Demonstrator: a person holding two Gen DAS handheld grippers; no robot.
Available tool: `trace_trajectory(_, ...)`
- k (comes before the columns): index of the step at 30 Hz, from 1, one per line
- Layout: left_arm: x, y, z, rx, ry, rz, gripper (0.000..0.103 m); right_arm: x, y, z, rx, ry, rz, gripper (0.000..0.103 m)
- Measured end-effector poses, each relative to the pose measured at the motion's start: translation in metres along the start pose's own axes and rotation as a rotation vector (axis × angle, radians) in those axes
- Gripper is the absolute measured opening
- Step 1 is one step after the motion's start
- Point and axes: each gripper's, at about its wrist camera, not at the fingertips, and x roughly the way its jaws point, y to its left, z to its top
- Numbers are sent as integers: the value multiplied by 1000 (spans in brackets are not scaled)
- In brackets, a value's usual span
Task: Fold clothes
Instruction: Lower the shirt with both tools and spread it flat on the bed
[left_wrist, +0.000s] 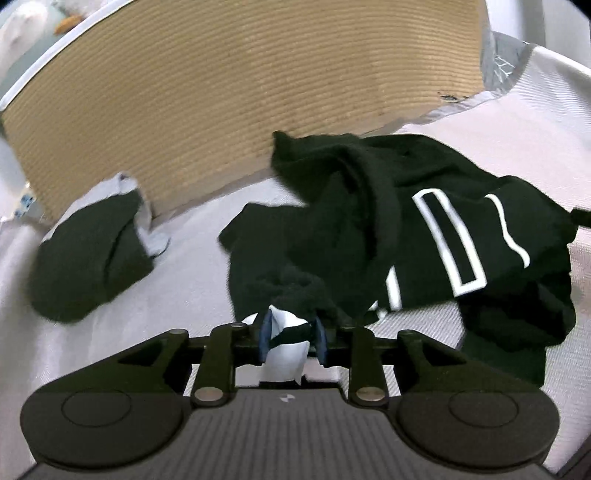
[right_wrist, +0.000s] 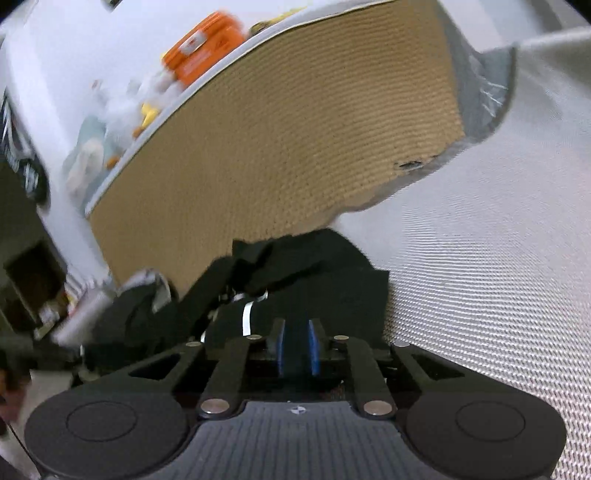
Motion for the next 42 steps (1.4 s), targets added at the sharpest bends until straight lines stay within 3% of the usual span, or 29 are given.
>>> trace_trajectory(5, 14, -25, 17, 3, 19, -21, 37, 3, 14, -11, -127, 24, -7, 17)
trace_trajectory(10, 31, -49, 31, 50, 44, -1, 38, 12, 27, -22, -235, 54, -40, 17)
trace_trajectory(20, 45, -57, 51, 10, 30, 15, 39, 20, 44, -36, -378, 72, -56, 18)
trace_trajectory(26, 46, -68, 64, -3, 12, 69, 39, 22, 45, -38, -388, 70, -63, 18)
trace_trajectory(33, 42, -76, 79, -22, -17, 42, 39, 23, 44, -37, -363, 75, -80, 18)
trace_trajectory(36, 37, -83, 85, -15, -64, -24, 55, 24, 43, -36, -350, 76, -86, 18)
trace_trajectory(40, 38, -97, 95, 13, -68, -47, 57, 24, 41, -35, -335, 79, -89, 18)
trace_trajectory(42, 46, -104, 99, 54, -49, -14, 58, 25, 39, -34, -328, 80, -89, 18)
